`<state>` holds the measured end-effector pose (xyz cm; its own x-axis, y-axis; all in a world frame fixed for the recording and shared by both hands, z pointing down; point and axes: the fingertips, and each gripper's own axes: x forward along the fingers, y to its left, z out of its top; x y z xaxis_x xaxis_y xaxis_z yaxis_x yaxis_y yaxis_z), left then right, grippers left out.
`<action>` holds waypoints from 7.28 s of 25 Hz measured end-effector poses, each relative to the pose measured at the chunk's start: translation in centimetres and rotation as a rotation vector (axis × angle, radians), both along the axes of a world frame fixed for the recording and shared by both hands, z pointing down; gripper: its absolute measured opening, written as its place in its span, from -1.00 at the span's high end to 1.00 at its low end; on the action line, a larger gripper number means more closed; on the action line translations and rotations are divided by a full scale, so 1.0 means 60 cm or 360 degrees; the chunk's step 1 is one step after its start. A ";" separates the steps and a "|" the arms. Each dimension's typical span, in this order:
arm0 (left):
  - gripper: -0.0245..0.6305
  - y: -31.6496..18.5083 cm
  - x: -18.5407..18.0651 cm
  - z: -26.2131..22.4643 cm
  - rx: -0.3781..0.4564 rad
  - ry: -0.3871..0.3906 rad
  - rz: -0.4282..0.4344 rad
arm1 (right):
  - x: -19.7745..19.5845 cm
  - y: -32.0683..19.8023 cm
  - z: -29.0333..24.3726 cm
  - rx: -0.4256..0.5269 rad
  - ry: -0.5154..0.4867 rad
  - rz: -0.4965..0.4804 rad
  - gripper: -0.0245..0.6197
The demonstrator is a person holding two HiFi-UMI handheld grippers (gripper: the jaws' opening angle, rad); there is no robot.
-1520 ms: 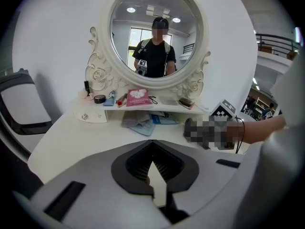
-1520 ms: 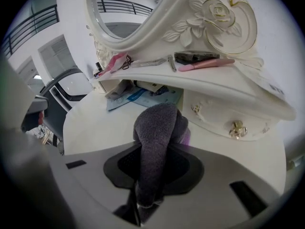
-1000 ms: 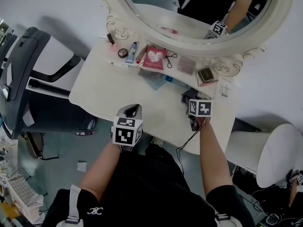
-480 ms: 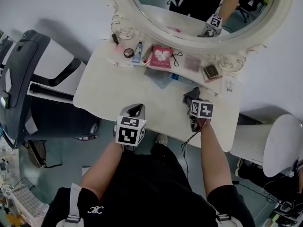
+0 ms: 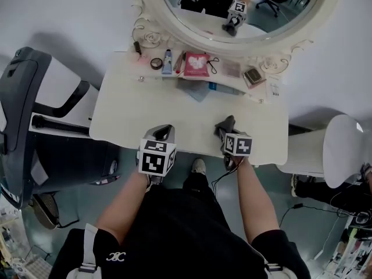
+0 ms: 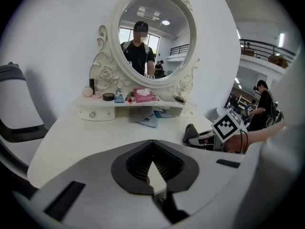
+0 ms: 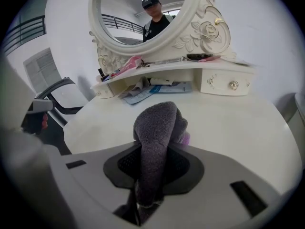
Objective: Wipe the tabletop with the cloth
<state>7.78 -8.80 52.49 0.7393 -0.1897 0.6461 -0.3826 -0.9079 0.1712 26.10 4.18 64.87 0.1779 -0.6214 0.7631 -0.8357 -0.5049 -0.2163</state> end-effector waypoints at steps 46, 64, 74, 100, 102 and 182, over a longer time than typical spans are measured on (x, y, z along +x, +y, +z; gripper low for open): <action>0.93 -0.003 -0.051 0.007 0.0022 -0.0225 -0.0343 | 0.077 -0.203 0.001 -0.0048 -0.0094 -0.0333 0.63; 0.93 -0.047 -0.030 0.008 -0.0024 -0.0141 -0.0158 | 0.043 -0.183 -0.003 -0.0003 -0.0088 -0.0200 0.63; 0.93 -0.112 -0.115 0.014 -0.0103 -0.0062 0.0017 | -0.077 -0.152 0.000 -0.0043 -0.0094 0.0033 0.63; 0.93 -0.215 -0.282 0.001 -0.0181 0.0031 0.0190 | -0.323 -0.159 0.002 -0.0224 -0.0066 0.0144 0.63; 0.93 -0.226 -0.285 0.004 -0.0191 0.0031 0.0155 | -0.319 -0.170 0.001 -0.0221 -0.0068 0.0134 0.63; 0.93 -0.341 -0.426 0.019 -0.0296 0.0076 -0.0227 | -0.472 -0.365 -0.010 -0.0096 0.0038 -0.0322 0.63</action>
